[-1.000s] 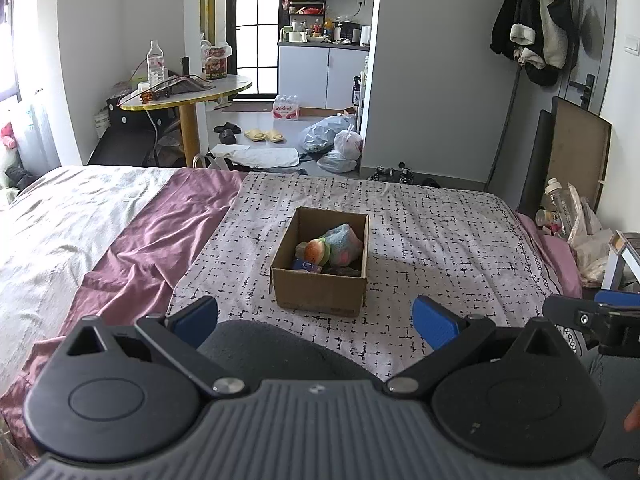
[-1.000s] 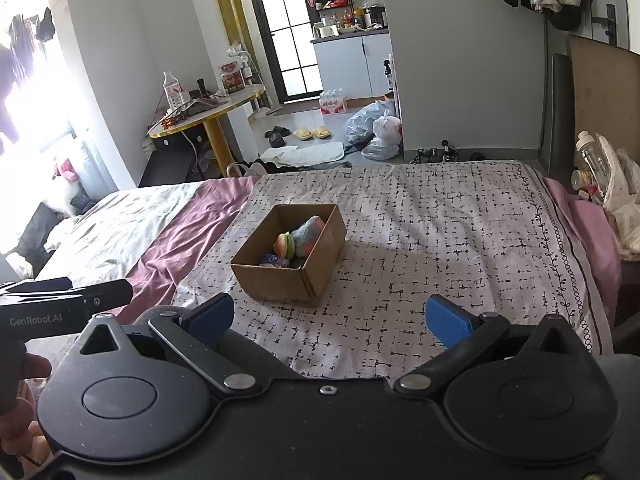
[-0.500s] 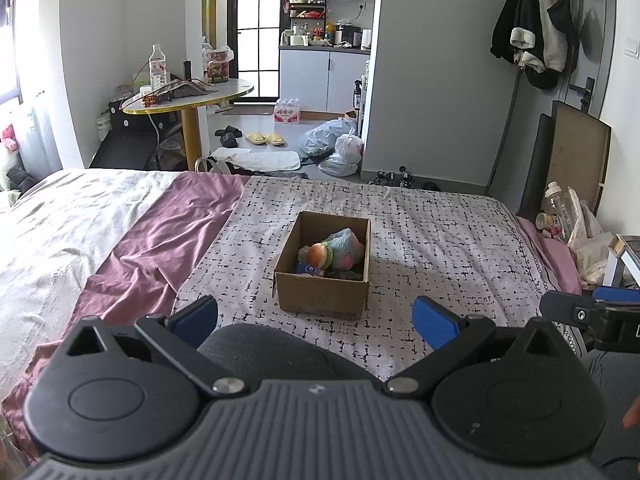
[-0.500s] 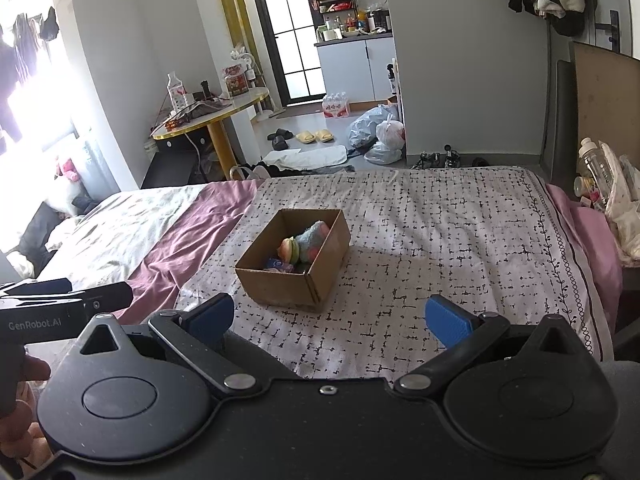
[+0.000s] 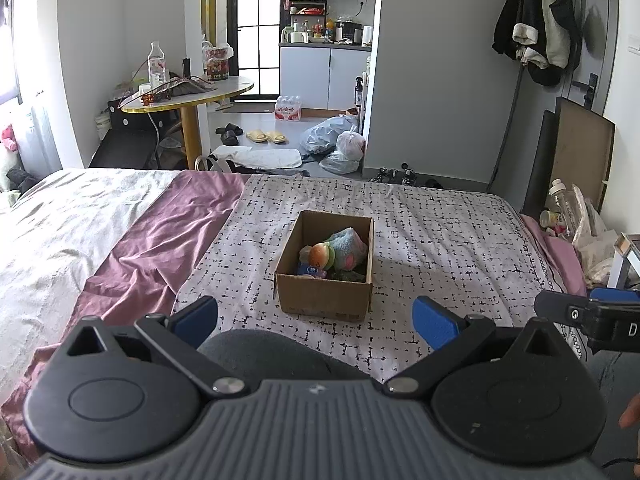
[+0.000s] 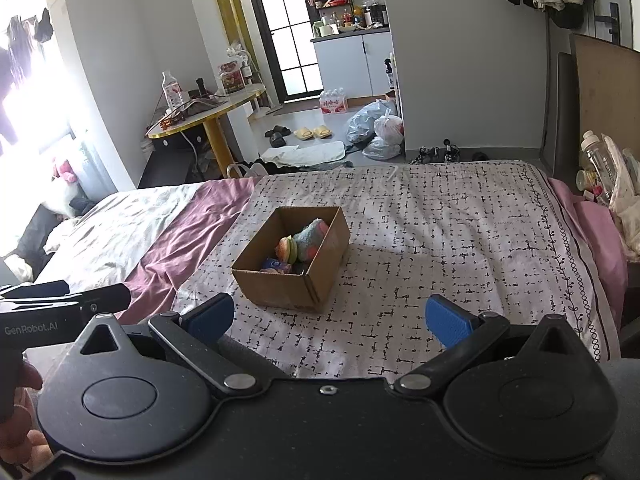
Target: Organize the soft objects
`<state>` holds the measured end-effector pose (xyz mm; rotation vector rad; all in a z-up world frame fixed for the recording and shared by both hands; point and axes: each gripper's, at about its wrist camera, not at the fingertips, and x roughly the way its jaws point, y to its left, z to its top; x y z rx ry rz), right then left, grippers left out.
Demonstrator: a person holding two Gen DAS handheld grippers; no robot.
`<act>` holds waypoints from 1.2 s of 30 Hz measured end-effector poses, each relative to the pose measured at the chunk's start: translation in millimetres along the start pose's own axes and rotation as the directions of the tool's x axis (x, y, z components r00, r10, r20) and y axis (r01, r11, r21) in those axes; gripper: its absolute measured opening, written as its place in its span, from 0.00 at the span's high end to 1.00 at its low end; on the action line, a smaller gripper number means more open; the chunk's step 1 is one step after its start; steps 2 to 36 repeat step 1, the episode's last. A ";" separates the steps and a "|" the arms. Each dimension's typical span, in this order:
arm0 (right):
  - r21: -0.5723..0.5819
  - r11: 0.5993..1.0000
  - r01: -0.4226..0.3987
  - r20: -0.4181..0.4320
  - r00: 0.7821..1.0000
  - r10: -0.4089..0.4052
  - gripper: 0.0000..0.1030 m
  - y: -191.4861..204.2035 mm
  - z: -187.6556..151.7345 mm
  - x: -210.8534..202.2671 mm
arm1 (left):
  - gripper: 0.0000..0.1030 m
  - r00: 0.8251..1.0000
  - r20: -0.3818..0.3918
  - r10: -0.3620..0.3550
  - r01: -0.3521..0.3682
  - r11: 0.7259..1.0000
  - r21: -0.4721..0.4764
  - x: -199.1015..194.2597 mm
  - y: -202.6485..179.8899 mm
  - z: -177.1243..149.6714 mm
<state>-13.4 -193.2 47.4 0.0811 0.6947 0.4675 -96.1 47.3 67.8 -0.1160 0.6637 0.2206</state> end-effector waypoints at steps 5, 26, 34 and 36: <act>0.001 1.000 0.000 0.000 1.000 0.000 0.00 -0.6 0.8 1.3 | 0.00 1.000 -0.001 -0.001 0.001 1.000 -0.003 0.8 0.2 0.7; 0.001 1.000 0.000 0.000 1.000 0.000 0.00 -0.6 0.8 1.3 | 0.00 1.000 -0.001 -0.001 0.001 1.000 -0.003 0.8 0.2 0.7; 0.001 1.000 0.000 0.000 1.000 0.000 0.00 -0.6 0.8 1.3 | 0.00 1.000 -0.001 -0.001 0.001 1.000 -0.003 0.8 0.2 0.7; 0.001 1.000 0.000 0.000 1.000 0.000 0.00 -0.6 0.8 1.3 | 0.00 1.000 -0.001 -0.001 0.001 1.000 -0.003 0.8 0.2 0.7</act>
